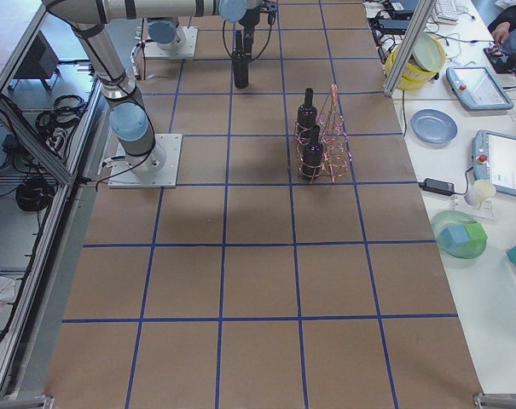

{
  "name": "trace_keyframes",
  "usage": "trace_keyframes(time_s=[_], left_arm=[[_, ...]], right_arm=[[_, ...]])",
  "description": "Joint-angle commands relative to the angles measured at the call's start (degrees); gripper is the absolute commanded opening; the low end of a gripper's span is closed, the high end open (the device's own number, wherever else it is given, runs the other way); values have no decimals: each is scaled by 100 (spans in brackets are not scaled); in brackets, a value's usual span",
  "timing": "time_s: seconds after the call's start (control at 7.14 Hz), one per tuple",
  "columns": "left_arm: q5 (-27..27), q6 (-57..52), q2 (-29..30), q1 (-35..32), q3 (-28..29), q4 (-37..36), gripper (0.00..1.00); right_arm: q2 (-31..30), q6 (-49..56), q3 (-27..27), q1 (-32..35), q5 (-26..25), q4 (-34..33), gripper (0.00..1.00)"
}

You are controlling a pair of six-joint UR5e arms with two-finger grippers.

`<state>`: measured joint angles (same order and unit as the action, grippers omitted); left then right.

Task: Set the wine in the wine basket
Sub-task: 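Grasp the standing bottle's neck with the right gripper while the left gripper withdraws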

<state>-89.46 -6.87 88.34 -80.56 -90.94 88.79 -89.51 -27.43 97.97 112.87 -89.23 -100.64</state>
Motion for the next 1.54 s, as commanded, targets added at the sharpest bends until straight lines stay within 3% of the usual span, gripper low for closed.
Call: trace_keyframes(time_s=[0.0,0.42,0.56,1.12,1.4], left_arm=[[-19,-53,17,322,94,102,95],[-62,1271,87,-458,489,393,95],[-211,1302,78,-513,481,428,95],[-212,1284,87,-522,332,446,95],[-247,1275,78,-513,287,446,95]], right_arm=[[302,-402,-471,611,11,-25,100],[652,-1267,-464,1086,11,-43,100],[854,-1586,-463,1410,-24,-78,100],[1032,-1537,-402,1458,-77,-385,99],[1014,-942,-393,1396,-103,-395,54]])
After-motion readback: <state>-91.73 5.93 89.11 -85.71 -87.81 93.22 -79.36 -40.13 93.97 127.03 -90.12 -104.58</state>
